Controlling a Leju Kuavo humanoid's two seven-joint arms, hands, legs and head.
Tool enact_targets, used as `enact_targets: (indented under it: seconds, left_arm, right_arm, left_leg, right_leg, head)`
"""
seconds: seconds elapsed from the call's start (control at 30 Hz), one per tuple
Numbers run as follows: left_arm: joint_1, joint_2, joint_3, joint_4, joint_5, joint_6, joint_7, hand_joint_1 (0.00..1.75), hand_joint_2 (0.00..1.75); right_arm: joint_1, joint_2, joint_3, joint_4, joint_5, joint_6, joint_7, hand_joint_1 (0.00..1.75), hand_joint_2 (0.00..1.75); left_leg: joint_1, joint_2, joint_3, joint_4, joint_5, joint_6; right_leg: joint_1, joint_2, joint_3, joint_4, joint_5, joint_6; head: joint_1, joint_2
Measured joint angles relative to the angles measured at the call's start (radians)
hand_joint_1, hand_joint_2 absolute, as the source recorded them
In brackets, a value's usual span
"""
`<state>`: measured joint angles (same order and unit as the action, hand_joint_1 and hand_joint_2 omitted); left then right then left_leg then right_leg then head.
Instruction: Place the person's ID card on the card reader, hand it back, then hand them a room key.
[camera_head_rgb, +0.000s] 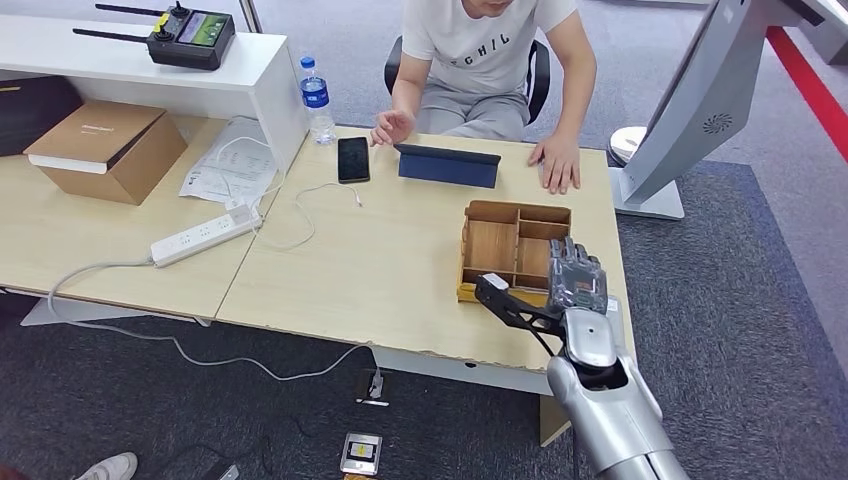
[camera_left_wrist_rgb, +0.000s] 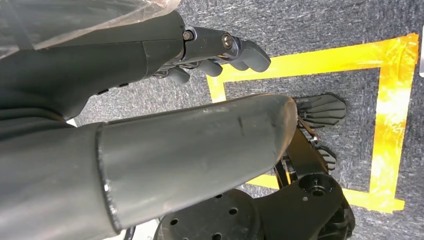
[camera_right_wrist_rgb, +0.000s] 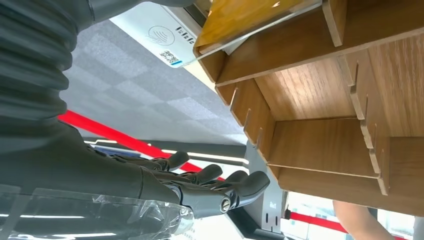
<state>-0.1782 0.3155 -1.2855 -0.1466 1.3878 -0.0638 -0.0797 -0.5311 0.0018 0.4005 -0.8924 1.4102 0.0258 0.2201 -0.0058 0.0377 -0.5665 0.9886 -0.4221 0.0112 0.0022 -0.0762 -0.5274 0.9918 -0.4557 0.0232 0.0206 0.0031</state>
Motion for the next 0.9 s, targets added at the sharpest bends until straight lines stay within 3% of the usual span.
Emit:
enact_targets:
  seconds: [0.9]
  left_arm:
    - [0.0, 0.0, -0.024, 0.002, 0.0, -0.005, -0.003, 0.0, 0.0]
  right_arm:
    - [0.051, -0.002, 0.0, -0.073, -0.014, 0.04, 0.0, 0.0, 1.75]
  left_leg:
    - [0.0, 0.0, 0.0, 0.0, 0.0, 0.0]
  right_leg:
    - [0.0, 0.0, 0.0, 0.0, 0.0, 0.0]
  head:
    - [0.0, 0.0]
